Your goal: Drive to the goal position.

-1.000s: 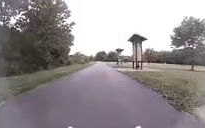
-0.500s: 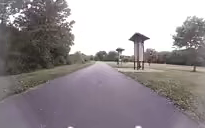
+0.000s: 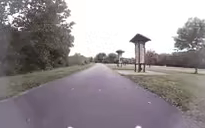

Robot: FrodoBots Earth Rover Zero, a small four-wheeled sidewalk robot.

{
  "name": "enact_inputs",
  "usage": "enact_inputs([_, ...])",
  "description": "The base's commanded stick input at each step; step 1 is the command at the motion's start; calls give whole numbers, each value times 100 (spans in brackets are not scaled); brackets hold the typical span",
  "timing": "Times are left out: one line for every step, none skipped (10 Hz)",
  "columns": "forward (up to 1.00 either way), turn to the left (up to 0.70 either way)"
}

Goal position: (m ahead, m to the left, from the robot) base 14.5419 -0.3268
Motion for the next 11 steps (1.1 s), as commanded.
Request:
enact_inputs([70,0])
enact_inputs([70,0])
enact_inputs([70,0])
enact_inputs([70,0])
enact_inputs([70,0])
enact_inputs([70,0])
enact_inputs([70,0])
enact_inputs([70,0])
enact_inputs([70,0])
enact_inputs([70,0])
enact_inputs([70,0])
